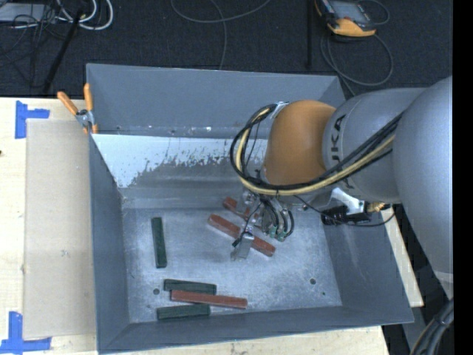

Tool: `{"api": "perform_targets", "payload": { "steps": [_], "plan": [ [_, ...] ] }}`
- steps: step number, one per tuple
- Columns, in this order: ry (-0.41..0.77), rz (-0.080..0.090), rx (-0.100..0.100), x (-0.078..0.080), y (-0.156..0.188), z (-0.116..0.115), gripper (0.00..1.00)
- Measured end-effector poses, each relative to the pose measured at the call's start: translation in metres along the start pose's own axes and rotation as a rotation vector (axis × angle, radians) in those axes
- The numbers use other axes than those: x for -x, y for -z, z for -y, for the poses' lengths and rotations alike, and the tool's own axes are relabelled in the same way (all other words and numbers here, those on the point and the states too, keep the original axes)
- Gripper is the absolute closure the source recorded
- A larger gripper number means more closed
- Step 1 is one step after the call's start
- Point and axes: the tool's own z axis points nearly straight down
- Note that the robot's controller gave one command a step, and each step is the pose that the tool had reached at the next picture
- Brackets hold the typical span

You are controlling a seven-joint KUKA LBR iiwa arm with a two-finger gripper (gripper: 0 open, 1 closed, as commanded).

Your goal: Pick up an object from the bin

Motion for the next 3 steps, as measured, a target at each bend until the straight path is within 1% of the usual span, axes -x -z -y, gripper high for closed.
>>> {"api": "perform_targets", "payload": {
  "steps": [1,2,3],
  "plan": [
    [0.001,0.015,0.004,0.007,-0.045,0.006,0.00],
    [0.002,0.015,0.005,0.008,-0.042,0.005,1.00],
    [0.217,0.005,0.001,-0.030,-0.025,-0.027,1.00]
  ]
}}
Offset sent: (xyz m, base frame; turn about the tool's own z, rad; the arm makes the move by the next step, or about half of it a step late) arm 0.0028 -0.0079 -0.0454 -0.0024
